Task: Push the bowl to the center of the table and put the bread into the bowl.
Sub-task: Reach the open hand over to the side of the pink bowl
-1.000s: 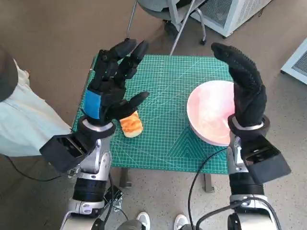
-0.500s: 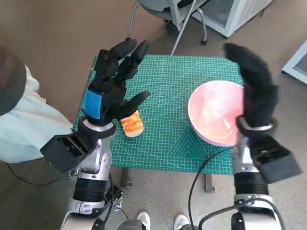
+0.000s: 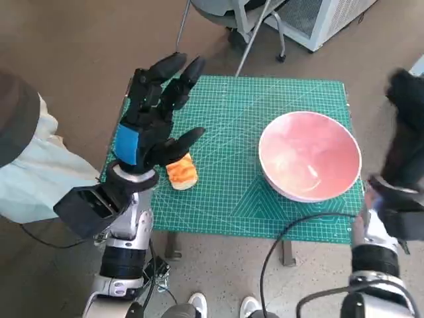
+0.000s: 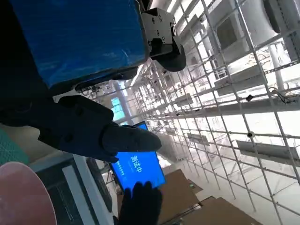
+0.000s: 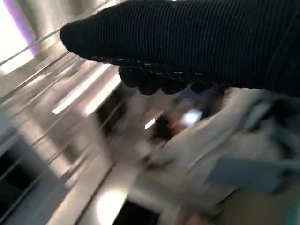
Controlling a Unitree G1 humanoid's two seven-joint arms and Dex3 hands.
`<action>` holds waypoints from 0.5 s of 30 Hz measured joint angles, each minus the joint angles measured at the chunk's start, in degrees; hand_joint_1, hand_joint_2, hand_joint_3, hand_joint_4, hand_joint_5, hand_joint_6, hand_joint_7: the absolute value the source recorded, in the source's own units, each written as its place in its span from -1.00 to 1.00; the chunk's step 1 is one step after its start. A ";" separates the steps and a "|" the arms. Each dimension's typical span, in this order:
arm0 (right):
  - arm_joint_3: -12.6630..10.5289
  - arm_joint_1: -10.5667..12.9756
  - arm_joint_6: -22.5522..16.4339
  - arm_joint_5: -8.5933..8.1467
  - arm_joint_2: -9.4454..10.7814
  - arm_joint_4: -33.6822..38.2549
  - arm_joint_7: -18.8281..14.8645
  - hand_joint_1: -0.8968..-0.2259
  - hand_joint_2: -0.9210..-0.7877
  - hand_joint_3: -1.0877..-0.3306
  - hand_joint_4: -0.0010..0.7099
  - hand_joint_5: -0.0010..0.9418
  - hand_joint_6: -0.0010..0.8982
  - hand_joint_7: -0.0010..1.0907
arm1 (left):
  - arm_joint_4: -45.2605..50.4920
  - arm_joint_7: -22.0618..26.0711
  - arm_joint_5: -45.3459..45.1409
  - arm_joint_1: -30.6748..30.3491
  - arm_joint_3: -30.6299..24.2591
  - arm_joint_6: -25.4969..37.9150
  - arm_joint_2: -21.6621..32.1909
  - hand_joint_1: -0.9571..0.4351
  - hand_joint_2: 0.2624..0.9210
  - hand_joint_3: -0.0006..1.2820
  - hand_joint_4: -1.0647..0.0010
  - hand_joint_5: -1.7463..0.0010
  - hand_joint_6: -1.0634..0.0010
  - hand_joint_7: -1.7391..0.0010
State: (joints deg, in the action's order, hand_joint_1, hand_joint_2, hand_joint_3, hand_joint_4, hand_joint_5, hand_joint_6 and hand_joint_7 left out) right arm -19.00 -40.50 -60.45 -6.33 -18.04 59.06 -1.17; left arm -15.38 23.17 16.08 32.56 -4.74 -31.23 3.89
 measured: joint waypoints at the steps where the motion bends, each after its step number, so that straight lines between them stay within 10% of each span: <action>1: -0.15 0.05 0.37 0.11 -0.22 1.41 0.97 0.26 -1.00 -0.24 -0.11 -0.99 -0.99 0.41 | 0.00 0.00 0.00 -0.02 -0.04 0.01 0.00 -0.20 1.00 -0.64 0.31 1.00 0.99 0.15; 15: -0.84 0.56 11.65 0.93 0.34 12.59 7.82 0.18 -1.00 -0.29 -0.13 -0.99 -0.79 0.10 | -0.70 0.48 0.01 -0.06 -0.12 0.07 0.03 -0.23 1.00 -0.64 0.35 1.00 1.00 0.24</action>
State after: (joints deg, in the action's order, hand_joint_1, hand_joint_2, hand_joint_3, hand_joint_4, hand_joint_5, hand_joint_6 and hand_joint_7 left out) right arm -19.84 -39.94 -48.81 -5.40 -17.70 71.65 6.66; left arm -16.08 23.65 16.10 32.50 -4.85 -31.16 3.92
